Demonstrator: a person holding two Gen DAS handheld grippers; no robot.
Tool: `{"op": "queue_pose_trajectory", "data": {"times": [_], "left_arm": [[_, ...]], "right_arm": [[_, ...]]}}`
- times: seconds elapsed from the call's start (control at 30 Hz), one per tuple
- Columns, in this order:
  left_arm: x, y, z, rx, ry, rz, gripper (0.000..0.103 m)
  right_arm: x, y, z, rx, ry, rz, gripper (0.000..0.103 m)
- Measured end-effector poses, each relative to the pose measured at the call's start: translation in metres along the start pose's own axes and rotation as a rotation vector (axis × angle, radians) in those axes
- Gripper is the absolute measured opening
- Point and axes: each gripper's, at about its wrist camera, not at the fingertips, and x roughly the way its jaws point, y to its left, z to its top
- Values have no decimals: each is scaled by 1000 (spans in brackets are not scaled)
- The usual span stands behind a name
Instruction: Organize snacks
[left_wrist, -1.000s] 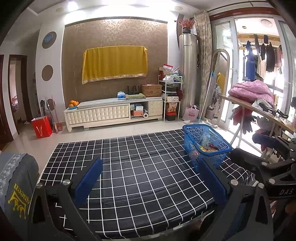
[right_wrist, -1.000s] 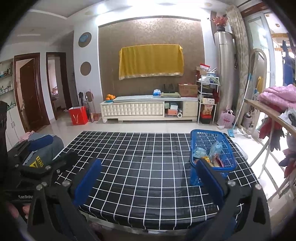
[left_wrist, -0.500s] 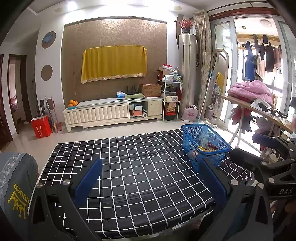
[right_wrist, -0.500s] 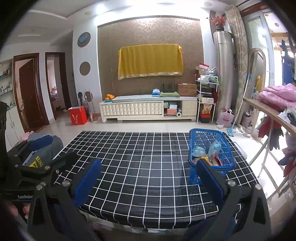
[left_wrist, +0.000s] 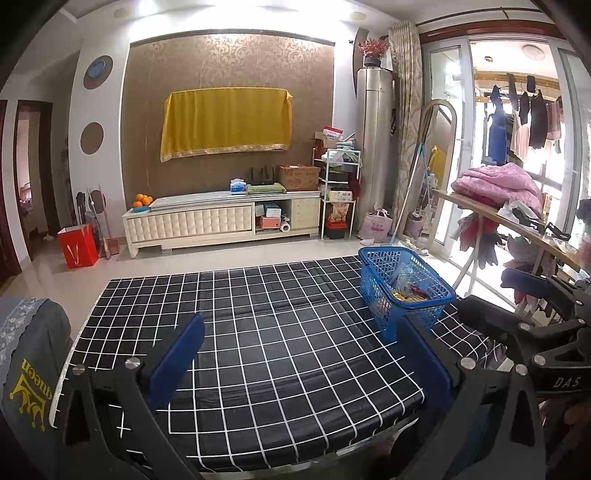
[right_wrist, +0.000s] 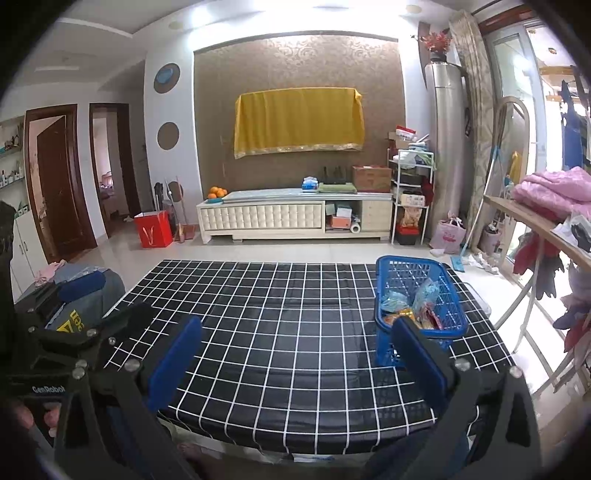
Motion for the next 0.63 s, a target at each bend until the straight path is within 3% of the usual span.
{"op": "queue_pose_trajectory", "data": {"times": [0.63], "left_arm": [[-5,0,-2,-14,4,-14,103]], "right_arm": [[-5,2,0,0,0,2,103]]}}
